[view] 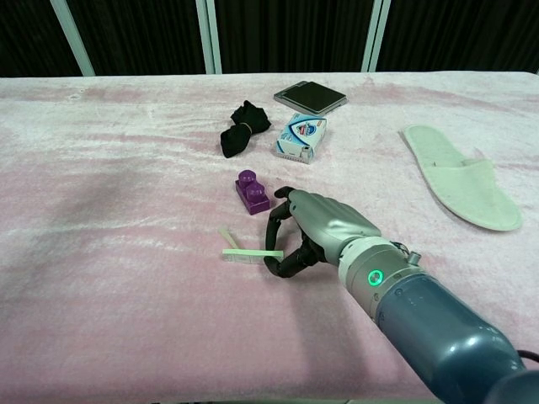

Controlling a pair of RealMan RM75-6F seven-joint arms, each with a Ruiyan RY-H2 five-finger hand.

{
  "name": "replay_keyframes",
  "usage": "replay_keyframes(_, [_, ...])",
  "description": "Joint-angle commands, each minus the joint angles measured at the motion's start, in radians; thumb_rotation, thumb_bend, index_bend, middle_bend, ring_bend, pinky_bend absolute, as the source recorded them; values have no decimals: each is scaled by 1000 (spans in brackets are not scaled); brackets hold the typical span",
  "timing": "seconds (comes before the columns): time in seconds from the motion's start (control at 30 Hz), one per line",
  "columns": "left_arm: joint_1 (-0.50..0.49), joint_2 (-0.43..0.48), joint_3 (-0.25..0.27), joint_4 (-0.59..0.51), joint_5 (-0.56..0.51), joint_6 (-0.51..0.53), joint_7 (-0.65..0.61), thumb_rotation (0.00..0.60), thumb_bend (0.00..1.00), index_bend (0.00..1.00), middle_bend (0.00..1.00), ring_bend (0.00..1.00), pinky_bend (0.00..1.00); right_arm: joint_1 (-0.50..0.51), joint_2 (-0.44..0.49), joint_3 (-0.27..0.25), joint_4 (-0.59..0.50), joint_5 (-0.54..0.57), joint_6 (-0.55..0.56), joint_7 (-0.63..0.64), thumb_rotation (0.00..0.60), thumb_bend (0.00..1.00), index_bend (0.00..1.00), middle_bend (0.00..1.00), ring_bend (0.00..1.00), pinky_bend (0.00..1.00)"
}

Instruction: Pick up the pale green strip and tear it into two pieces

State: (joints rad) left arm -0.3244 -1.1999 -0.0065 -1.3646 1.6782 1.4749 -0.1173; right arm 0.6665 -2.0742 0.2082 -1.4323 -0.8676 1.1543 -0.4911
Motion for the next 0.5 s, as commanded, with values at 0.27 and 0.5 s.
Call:
replay_keyframes(0.27, [0,10,-1,-15,6,5,-9,600,311,157,20,0,0,-7,100,45,-81,-69,-16,49,600,488,693,32,79,148])
replay_keyframes(0.5, [-32,19,-9,-53,27,-17,-20,600,311,161,20,0,0,-6,338,111,-265,-36,-134,84,600,488,693,30,77,148])
